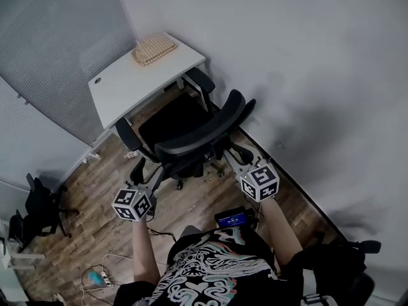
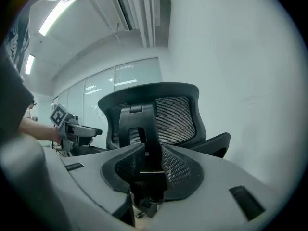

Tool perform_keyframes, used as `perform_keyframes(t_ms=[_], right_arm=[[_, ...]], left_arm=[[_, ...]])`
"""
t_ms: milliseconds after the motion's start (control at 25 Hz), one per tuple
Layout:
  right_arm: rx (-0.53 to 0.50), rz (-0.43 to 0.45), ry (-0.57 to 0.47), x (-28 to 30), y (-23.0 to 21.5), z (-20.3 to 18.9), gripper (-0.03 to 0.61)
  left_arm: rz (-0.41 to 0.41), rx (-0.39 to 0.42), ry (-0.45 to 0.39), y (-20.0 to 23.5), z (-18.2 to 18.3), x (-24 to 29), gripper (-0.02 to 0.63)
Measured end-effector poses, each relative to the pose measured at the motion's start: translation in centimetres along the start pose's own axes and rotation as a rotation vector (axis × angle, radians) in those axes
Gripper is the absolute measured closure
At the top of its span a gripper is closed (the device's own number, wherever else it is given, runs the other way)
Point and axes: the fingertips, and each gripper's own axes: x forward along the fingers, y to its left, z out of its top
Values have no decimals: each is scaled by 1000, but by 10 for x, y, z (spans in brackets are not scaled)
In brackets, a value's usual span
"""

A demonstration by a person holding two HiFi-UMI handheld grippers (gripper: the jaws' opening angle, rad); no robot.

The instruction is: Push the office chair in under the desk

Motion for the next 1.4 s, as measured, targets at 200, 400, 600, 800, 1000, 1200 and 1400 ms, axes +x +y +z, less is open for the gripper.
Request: perform_keyframes(t_ms=[200,400,600,800,1000,1200,1400], right_arm=[[-21,-84,-17,-22,8,4,569],[-55,-180,-72,-37,35,24,569],[-80,-183,-121,-54,82,33,568],[-59,-183,-136,-65,122,37,568],[-70,-221,-112,-67,151,28,566],[-91,-213,-93,-70,166,25,565],[-108,-246,-99,-73,175,29,565]], left_arm=[[-39,52,-42,-15,8,-9,311],[-32,157,-109,-19,26,-33,443],[-63,158,-184,-25,31,-64,598],[-41,229,-200,-28,27,-93,598],[-46,245,-201,-30,16,-114,598],[-53,224,-214,-27,13,-123,598],[-57,228,-221,-24,16,-134,598]])
